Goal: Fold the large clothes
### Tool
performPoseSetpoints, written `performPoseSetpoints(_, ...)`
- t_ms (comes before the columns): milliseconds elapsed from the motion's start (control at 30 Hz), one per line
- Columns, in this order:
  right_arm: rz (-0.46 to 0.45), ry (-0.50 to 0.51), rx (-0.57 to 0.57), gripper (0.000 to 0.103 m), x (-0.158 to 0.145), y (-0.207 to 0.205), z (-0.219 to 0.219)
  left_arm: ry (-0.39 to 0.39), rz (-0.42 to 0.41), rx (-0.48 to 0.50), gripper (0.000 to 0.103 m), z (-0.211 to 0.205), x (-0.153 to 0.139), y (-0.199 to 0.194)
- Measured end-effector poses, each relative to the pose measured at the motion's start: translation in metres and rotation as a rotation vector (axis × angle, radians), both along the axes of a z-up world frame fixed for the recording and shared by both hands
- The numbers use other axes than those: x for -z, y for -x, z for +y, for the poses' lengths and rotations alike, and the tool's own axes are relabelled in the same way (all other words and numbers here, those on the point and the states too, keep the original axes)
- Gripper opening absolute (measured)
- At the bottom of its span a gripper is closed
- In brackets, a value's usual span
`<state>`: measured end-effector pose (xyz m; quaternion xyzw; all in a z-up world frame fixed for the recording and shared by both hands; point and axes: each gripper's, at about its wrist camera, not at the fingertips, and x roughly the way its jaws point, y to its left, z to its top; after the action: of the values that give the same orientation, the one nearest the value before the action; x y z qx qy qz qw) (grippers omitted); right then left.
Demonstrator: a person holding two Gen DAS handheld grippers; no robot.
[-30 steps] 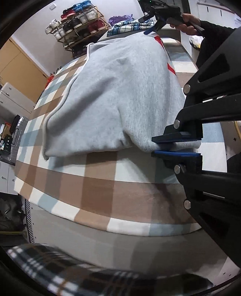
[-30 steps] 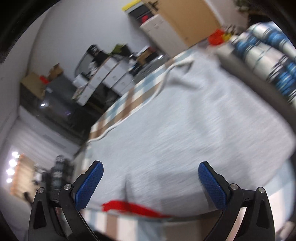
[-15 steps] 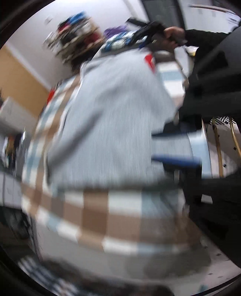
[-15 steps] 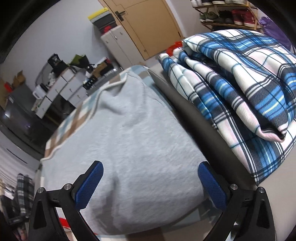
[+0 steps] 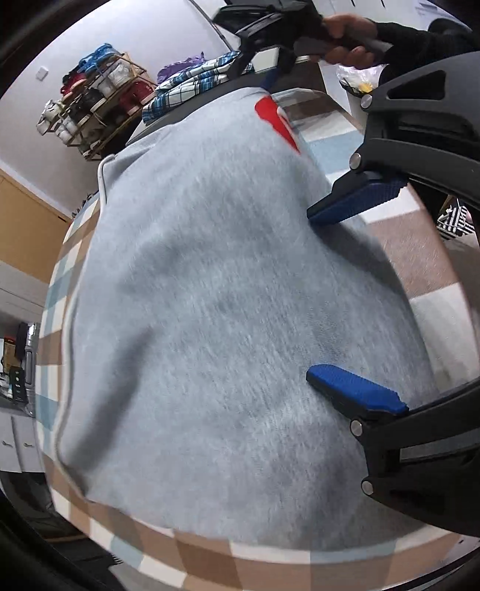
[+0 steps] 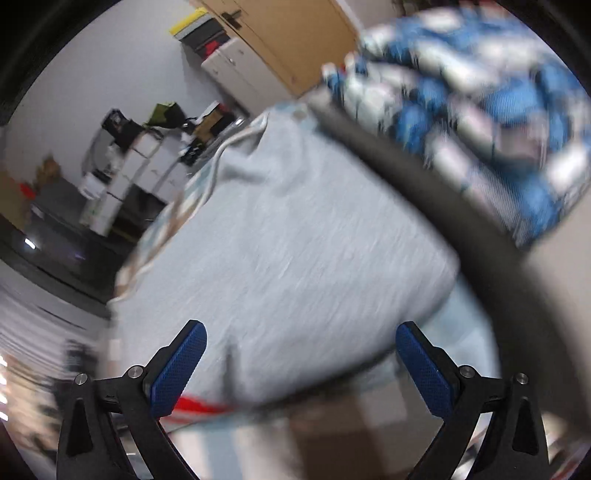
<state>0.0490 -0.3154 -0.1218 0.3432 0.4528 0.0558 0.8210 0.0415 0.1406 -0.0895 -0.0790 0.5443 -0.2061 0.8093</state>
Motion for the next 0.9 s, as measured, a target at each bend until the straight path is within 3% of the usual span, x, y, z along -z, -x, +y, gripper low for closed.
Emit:
performPoseSetpoints(67,0.024,-0.209,0.004,0.103,0.017,0.003,-0.006,0.018,-0.002,0.012,0.075,0.006,-0.004,0.003)
performPoseSetpoints(133,0.054,-0.279,0.024,0.103,0.027,0.0,-0.01,0.021,0.001,0.028,0.075,0.007,-0.006,0.002)
performPoseSetpoints(333,0.046,-0.215,-0.03,0.103,0.024,-0.033,0.003,0.02,0.002,0.072,0.075,0.006,-0.005,0.0)
performPoseSetpoints(467,0.018,-0.107,0.031,0.103,0.02,-0.049,0.01,0.033,-0.003,0.075,0.075,0.009,-0.003,-0.003)
performPoseSetpoints(533,0.013,-0.088,0.093,0.075,0.021,-0.05,0.016,0.035,-0.009,0.076,0.075,0.01,-0.004,-0.005)
performPoseSetpoints(567,0.013,-0.088,0.133,0.036,0.025,-0.045,0.014,0.037,-0.012,0.077,0.075,0.01,-0.004,-0.006)
performPoseSetpoints(667,-0.051,-0.137,0.136,0.025,0.021,-0.029,0.007,0.043,-0.013,0.079,0.075,0.012,-0.004,-0.01)
performPoseSetpoints(800,-0.19,-0.062,0.045,0.019,-0.015,0.005,0.021,0.007,-0.025,0.078,0.075,0.018,-0.005,-0.013)
performPoseSetpoints(867,-0.176,-0.055,0.039,0.019,-0.013,0.019,0.026,-0.06,-0.051,0.029,0.075,0.027,-0.006,-0.016)
performPoseSetpoints(900,-0.126,-0.033,0.038,0.019,-0.007,0.022,0.027,-0.068,-0.053,0.004,0.075,0.032,-0.007,-0.018)
